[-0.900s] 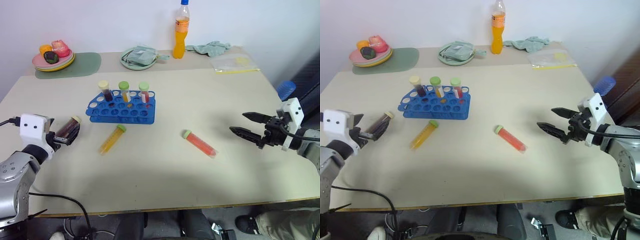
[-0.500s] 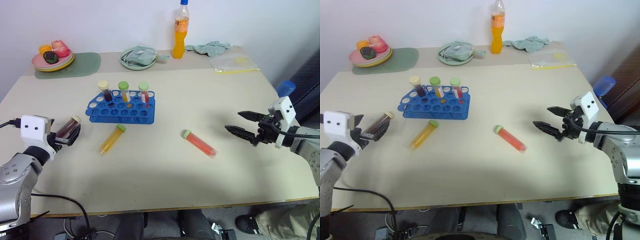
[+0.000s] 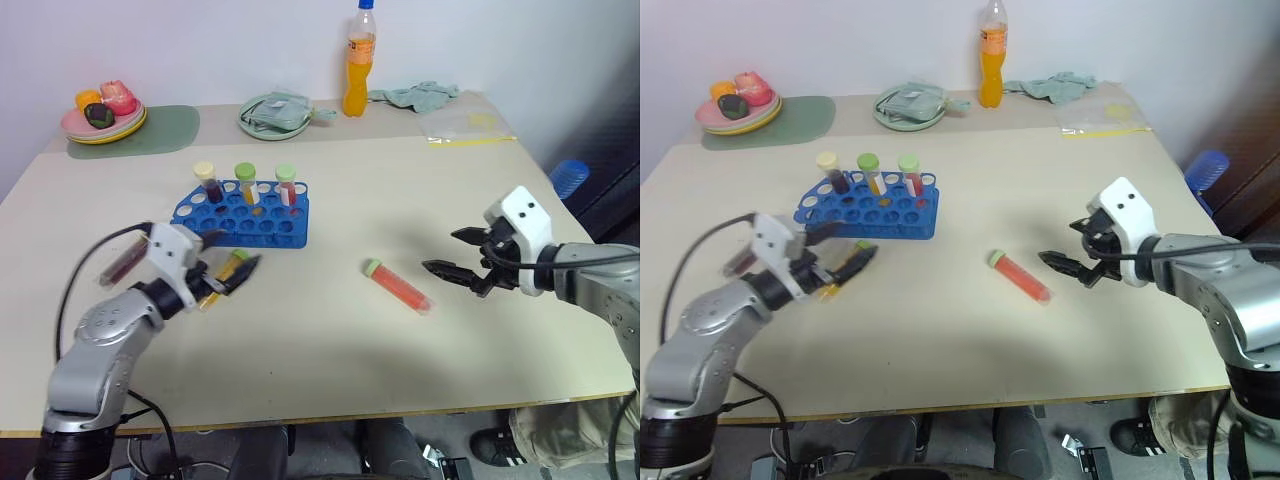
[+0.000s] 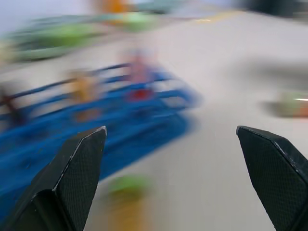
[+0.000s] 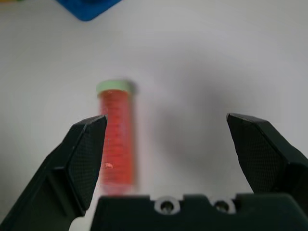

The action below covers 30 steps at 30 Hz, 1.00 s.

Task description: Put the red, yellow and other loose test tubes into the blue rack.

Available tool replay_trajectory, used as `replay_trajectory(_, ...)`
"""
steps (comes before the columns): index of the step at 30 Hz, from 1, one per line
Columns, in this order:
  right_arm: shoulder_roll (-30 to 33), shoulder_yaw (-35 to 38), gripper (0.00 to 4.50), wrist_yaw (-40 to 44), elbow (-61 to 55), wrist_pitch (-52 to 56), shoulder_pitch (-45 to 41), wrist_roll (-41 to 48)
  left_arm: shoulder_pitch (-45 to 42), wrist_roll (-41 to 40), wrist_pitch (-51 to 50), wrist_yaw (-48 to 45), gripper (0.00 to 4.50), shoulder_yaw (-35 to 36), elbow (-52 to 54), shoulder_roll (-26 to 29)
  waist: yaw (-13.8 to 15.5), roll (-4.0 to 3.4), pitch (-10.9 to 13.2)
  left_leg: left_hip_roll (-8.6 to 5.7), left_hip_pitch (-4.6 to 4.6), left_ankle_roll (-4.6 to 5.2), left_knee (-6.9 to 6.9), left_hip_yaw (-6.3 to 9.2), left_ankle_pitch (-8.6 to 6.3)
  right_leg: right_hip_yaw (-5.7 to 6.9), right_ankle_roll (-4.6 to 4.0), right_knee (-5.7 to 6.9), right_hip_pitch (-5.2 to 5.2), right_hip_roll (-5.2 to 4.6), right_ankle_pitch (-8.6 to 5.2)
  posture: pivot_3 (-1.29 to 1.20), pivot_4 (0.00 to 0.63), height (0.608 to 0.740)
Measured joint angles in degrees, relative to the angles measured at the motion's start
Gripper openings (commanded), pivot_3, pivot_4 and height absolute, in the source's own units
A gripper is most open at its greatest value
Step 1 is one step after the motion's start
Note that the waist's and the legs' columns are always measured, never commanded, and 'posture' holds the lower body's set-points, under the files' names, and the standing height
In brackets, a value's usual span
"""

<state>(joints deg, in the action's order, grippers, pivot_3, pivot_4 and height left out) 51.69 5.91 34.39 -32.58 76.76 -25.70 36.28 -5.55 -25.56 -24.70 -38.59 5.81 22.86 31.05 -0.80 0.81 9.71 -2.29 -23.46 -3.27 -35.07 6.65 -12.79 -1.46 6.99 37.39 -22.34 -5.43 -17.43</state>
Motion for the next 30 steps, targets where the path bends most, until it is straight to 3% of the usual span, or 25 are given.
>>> replay_trajectory(7, -6.03, -9.4, 4.37, -5.25, 0.85, 14.95, -12.31, 2.84, -2.13, -0.12, 1.71, -10.54, 4.5, -6.91, -3.48, 2.12, 0.0, -0.01, 0.01, -0.02, -0.03, 0.07, -0.01, 0.0, -0.04, 0.01, 0.01, -0.02, -0.01, -0.02, 0.0, 0.0, 0.15, 0.74)
replay_trajectory(13, -8.04, -17.84, 4.37, -10.1, 13.41, 15.4, -19.8, 5.63, -0.37, 2.63, 5.9, -15.3, 4.5, -11.82, -3.68, 3.02, 0.0, -0.02, 0.02, -0.02, -0.04, 0.09, -0.01, 0.0, -0.05, 0.0, 0.01, -0.03, -0.01, -0.05, 0.01, 0.0, 0.15, 0.74)
replay_trajectory(23, -9.1, -26.57, 4.37, -13.62, 25.14, 15.41, -24.71, 9.03, 7.31, 4.67, 7.96, -13.63, 4.5, -13.01, 0.16, 3.15, -0.14, -0.05, 0.04, -0.01, -0.05, 0.14, -0.01, 0.0, -0.08, 0.0, 0.01, -0.01, -0.06, -0.03, 0.01, 0.0, 0.15, 0.74)
replay_trajectory(26, -10.76, -27.83, 3.16, -13.64, 27.19, 15.41, -25.06, 8.06, 7.54, 5.22, 8.35, -13.24, 4.5, -13.03, 0.18, 3.14, -0.13, -0.05, 0.04, -0.02, -0.05, 0.14, -0.01, 0.0, -0.08, 0.0, 0.02, -0.01, -0.06, -0.03, 0.01, 0.0, 0.15, 0.74)
replay_trajectory(30, -11.39, -28.05, 1.08, -13.42, 28.36, 15.41, -25.13, 6.52, 7.64, 5.65, 9.01, -12.81, 4.5, -13.05, 0.18, 3.1, -0.08, -0.07, 0.05, -0.03, -0.05, 0.14, -0.02, -0.01, -0.08, 0.0, 0.02, 0.0, -0.07, -0.03, 0.01, 0.0, 0.15, 0.74)
